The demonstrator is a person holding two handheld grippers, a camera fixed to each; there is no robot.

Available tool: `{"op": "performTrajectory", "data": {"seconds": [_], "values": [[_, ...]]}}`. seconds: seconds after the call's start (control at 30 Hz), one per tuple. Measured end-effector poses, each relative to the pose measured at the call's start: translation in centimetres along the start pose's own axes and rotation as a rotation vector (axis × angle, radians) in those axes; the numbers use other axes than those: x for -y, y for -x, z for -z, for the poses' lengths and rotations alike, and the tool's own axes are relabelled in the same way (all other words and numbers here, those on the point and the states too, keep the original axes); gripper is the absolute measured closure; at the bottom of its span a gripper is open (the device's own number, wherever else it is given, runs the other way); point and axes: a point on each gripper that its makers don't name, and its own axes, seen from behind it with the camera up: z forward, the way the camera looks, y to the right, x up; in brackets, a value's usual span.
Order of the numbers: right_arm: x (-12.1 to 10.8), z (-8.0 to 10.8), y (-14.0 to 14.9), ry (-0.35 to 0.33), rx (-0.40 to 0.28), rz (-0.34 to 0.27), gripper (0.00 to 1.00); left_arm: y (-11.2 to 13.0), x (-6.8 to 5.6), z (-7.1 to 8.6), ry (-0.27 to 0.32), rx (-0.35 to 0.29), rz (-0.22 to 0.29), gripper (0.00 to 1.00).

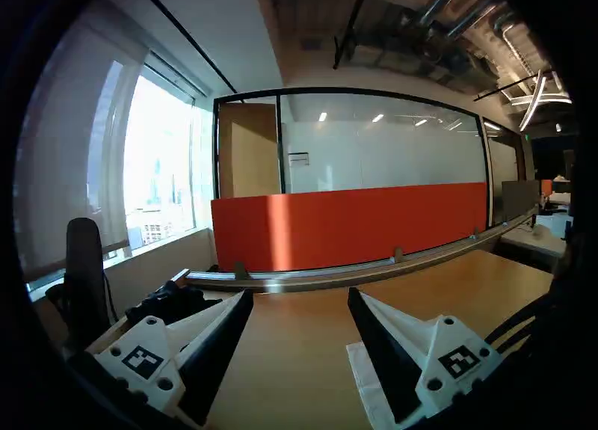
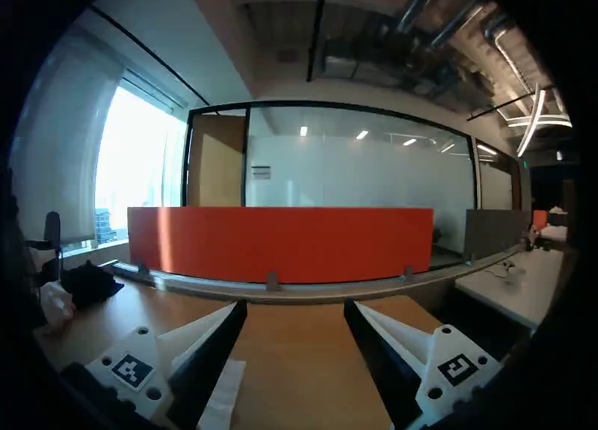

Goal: Fold towel

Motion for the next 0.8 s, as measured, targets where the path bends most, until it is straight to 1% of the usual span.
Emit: {"op": "performTrajectory", "data": {"seconds": [0.1,0.2,0.3,0.4,0.6,0.7,0.8], "values": [[0.2,0.2,-0.8,-0.013,0.009,0.009,0.0,0.0,-0.3,0.1,0.008,0.011,-0.006,0.06],[0.9,0.3,-0.9,-0.043,0.033,0.029,0.0,0.1,-0.8,0.2,0.029,0.032,-0.018,0.06],[1.9,0.5,-0.3,-0.095,0.081,0.05,0.0,0.4,-1.7,0.3,0.072,0.064,-0.021,0.06],[3.2,0.6,0.4,-0.16,0.13,0.07,0.0,0.7,-2.8,0.3,0.127,0.098,-0.019,0.06],[6.1,1.2,1.2,-0.299,0.202,0.113,0.0,2.1,-5.2,0.5,0.246,0.196,-0.04,0.06],[6.9,1.3,1.7,-0.345,0.233,0.127,0.0,2.6,-6.2,0.6,0.293,0.224,-0.054,0.06],[7.4,1.4,2.4,-0.376,0.257,0.144,0.0,3.2,-7.0,0.6,0.326,0.239,-0.066,0.06]]}}
